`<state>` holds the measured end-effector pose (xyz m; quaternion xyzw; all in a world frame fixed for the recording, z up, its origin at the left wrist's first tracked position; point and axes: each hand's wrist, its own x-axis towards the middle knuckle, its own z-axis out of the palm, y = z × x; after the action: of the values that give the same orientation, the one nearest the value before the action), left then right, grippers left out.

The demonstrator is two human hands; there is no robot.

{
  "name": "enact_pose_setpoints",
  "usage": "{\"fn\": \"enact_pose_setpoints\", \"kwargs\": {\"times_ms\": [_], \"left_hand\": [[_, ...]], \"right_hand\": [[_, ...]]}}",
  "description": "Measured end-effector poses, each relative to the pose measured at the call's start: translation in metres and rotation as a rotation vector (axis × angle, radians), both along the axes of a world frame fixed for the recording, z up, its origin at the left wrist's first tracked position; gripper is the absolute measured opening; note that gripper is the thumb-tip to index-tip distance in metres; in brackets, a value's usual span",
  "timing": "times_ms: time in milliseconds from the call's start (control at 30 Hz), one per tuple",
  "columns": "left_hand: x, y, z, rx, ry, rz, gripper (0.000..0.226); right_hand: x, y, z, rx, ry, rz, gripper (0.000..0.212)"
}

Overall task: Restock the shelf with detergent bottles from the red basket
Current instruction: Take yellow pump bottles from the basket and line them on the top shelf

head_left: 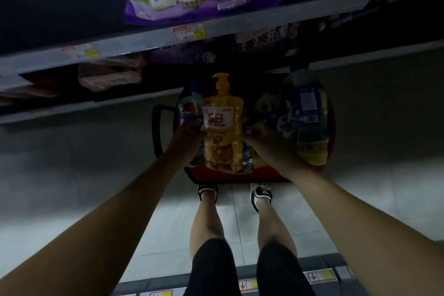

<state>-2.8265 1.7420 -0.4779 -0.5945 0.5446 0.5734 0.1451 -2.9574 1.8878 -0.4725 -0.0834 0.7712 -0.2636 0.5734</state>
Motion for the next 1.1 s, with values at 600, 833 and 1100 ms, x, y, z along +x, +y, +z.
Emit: {"fn": "enact_pose_setpoints", "kwargs": {"times_ms": [600,833,1100], "left_hand": [[0.012,0.031,0.022,0.140,0.342,0.202,0.040],[-0.002,0.029,0.187,0.151,0.564,0.231,0.054],[0.019,0.012,0.404,-0.202,0.755,0.267,0.055]], "right_hand": [[0.015,0.019,0.023,-0.246,-0.124,-0.210,0.059],[-0.008,0.020,0.191,-0.400,-0.168,-0.182,0.062],[-0.021,-0.024,0.384,-0.771,-0.115,0.045,0.050]]}}
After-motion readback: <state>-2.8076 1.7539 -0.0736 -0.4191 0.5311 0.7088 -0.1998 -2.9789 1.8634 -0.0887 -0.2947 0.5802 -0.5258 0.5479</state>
